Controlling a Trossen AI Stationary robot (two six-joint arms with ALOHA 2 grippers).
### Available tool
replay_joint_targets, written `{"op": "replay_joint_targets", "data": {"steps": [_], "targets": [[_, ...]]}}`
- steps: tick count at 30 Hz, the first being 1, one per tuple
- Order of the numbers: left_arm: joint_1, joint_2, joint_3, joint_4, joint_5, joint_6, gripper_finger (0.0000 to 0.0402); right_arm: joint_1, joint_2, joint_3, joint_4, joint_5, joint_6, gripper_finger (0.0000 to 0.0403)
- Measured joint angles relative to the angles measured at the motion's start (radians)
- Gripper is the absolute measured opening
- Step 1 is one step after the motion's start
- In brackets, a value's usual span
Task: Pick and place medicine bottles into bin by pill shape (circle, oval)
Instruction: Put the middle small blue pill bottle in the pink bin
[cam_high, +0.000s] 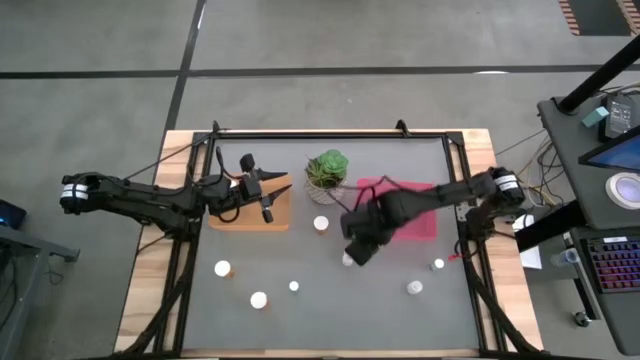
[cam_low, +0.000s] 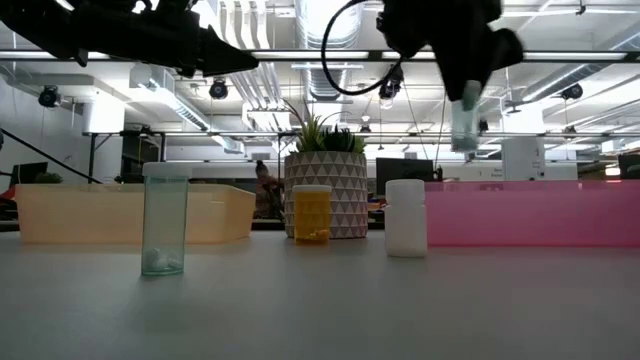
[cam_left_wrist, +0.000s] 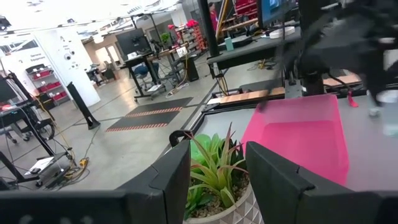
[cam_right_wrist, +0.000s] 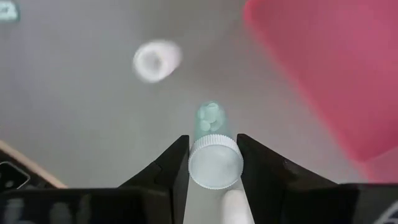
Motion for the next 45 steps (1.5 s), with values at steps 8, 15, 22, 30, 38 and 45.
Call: {"op": "replay_joint_targets", "data": {"steps": [8,15,22,30,38,45], "targets": [[0.0,0.0,0.0,-0.005,0.0,-0.001,0.014,-0.18,0.0,0.025,-0.074,0.0,-0.235,0.0117],[0.0,0.0,0.0,-0.005,0.0,-0.006,0.014,-0.309,0.0,0.021,-0.074,0.001,-0.382,0.0118],[0.0,0.0,0.0,-0.005,0.0,-0.006,0.014,-0.386,0.0,0.02,-0.067,0.001,-0.452,0.0118],[0.0,0.0,-0.001,-0.005,0.0,-0.006,0.014,-0.415,0.0,-0.025,-0.067,0.001,-0.494,0.0118],[0.0,0.0,-0.001,-0.006,0.0,-0.006,0.014,-0.46,0.0,-0.135,-0.057,0.071,-0.512,0.0118],[0.0,0.0,-0.001,-0.006,0.0,-0.006,0.014,-0.497,0.0,-0.239,0.039,0.078,-0.537,0.0118]]}}
